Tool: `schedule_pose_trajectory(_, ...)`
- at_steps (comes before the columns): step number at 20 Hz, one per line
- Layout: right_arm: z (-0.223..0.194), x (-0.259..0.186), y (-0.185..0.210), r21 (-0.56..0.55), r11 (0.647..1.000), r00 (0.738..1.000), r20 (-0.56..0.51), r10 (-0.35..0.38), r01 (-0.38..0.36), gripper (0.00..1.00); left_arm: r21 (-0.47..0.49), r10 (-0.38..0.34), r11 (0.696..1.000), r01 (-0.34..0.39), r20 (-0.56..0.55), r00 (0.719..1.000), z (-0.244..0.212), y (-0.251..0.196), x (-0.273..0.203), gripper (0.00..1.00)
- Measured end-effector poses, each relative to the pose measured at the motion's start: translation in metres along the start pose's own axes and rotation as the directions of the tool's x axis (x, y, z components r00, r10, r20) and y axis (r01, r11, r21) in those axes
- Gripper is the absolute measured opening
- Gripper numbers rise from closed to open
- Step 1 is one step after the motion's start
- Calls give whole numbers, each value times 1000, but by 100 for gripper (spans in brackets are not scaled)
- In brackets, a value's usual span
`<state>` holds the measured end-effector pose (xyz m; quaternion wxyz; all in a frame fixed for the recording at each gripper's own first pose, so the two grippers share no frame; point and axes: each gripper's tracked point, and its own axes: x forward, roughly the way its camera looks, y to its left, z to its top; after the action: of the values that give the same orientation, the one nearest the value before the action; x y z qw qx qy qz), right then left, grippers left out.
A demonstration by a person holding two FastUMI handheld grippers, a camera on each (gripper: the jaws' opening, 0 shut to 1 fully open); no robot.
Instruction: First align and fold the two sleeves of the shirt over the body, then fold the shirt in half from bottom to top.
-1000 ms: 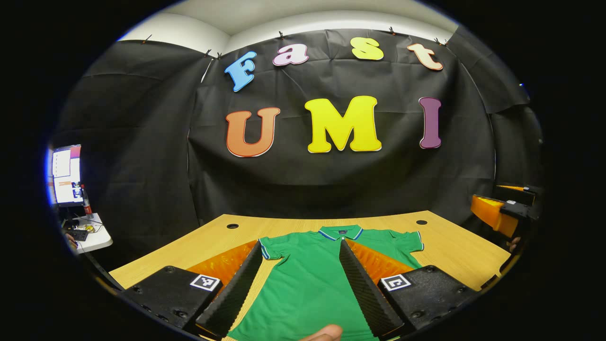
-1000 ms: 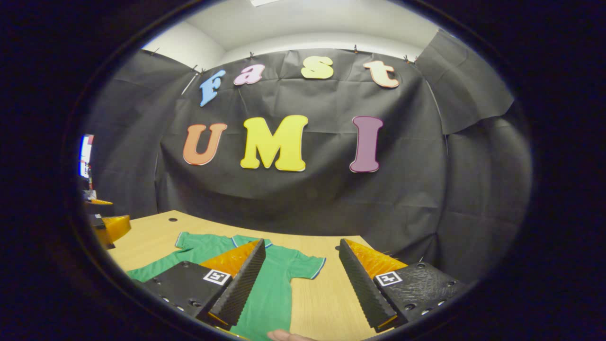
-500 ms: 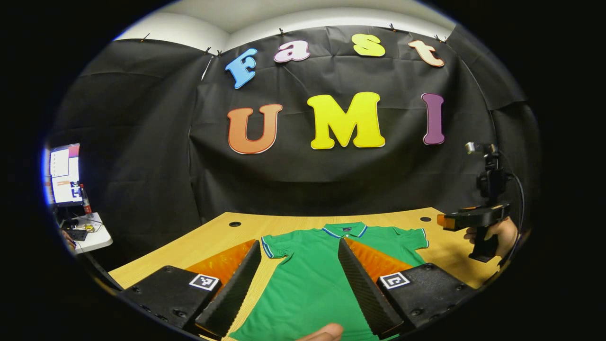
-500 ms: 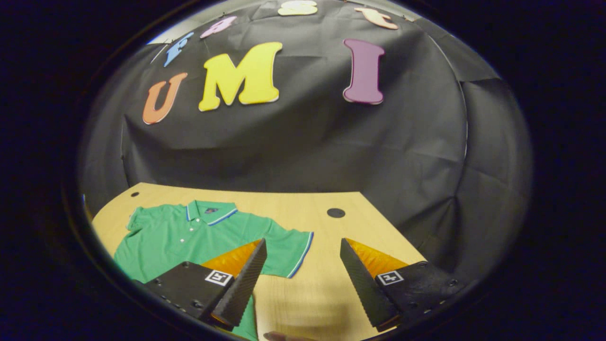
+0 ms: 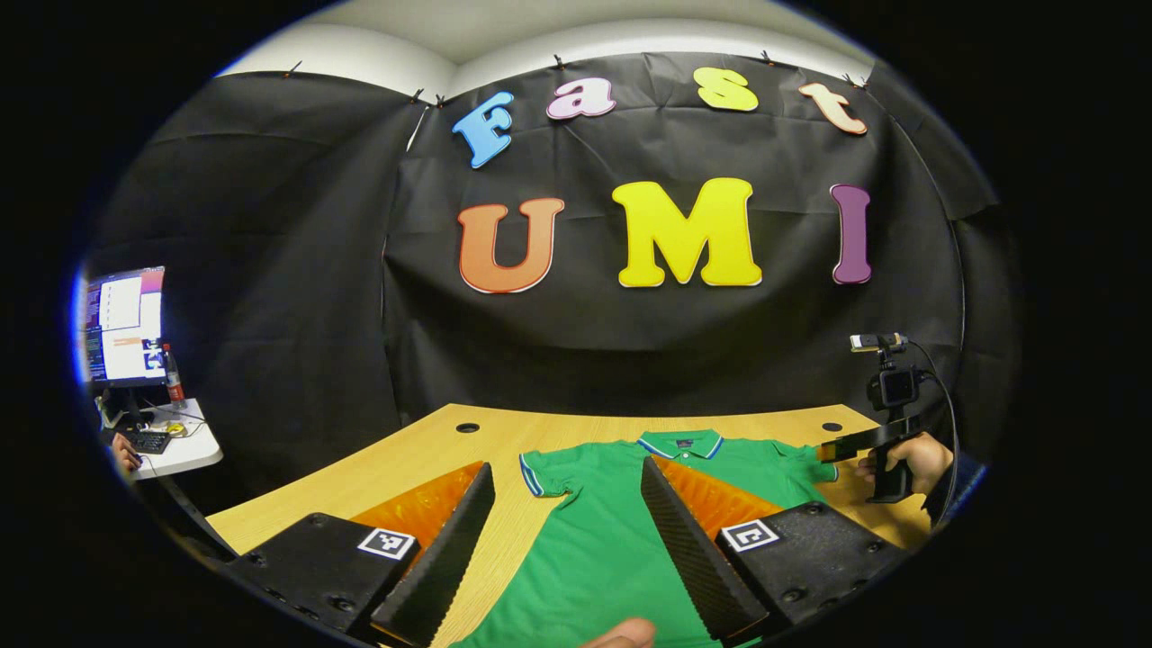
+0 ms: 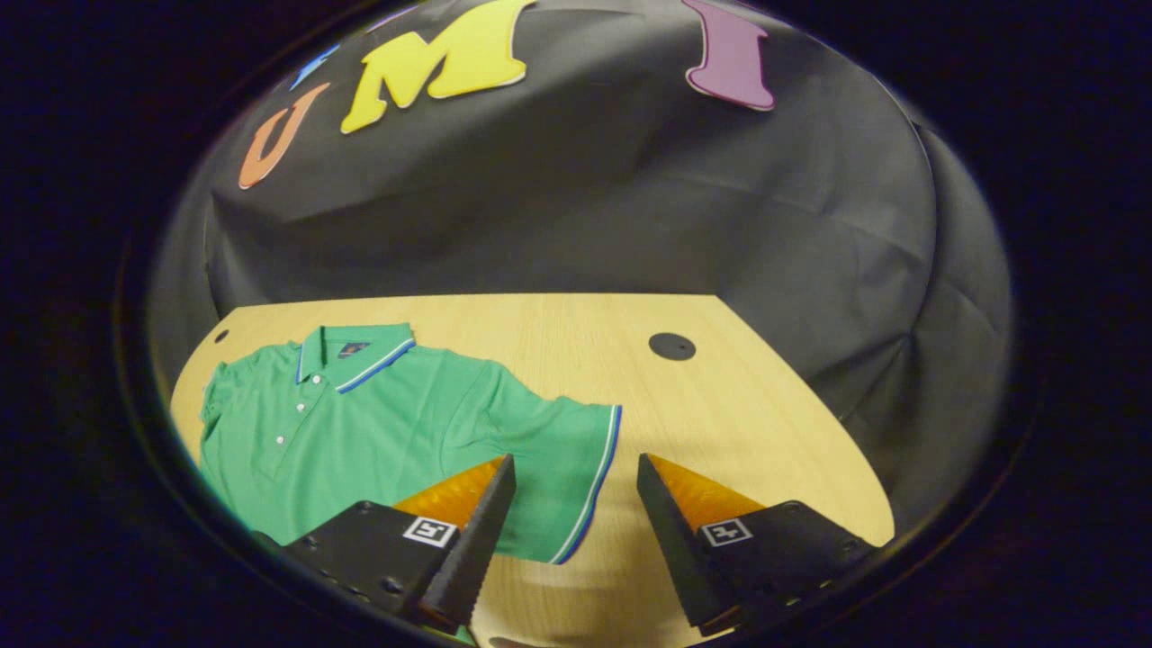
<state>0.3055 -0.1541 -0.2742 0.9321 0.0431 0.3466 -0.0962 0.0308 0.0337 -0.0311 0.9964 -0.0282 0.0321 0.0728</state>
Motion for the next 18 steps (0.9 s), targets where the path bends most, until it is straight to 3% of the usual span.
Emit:
schedule_pose_trajectory(1,-8,8,-4,5,1000,999,-34,-13,13,77,2,0,1000,0,4,1000,2,1,-1,100)
schedule_pose_trajectory(2,-16,10,-3,2,1000,998,-63,3,-3,64,5,0,1000,0,6,1000,4,2,0,100)
schedule_pose_trajectory(4,-10,16,-3,36,999,999,-39,24,-22,54,8,-1,1000,1,9,1000,3,3,-1,100)
schedule_pose_trajectory(6,-9,21,-3,90,996,999,-36,28,-25,52,9,-2,1000,2,6,1000,3,4,0,100)
schedule_pose_trajectory(7,-9,22,-4,104,994,999,-36,28,-24,42,12,-3,1000,3,7,1000,4,4,-1,100)
schedule_pose_trajectory(8,-9,20,0,113,993,998,-38,43,-39,26,13,0,1000,0,8,1000,5,6,-2,100)
schedule_pose_trajectory(9,-8,21,1,122,992,998,-47,48,-42,21,12,4,1000,-4,10,1000,6,8,-2,100)
schedule_pose_trajectory(10,-8,21,1,131,991,997,-54,46,-39,7,10,8,1000,-8,10,1000,7,11,-4,100)
schedule_pose_trajectory(12,-8,15,8,156,986,995,-80,66,-53,0,5,8,1000,-8,17,1000,10,13,-5,100)
schedule_pose_trajectory(18,24,-11,16,40,998,999,10,53,-54,0,8,20,1000,-21,23,1000,14,20,-9,100)
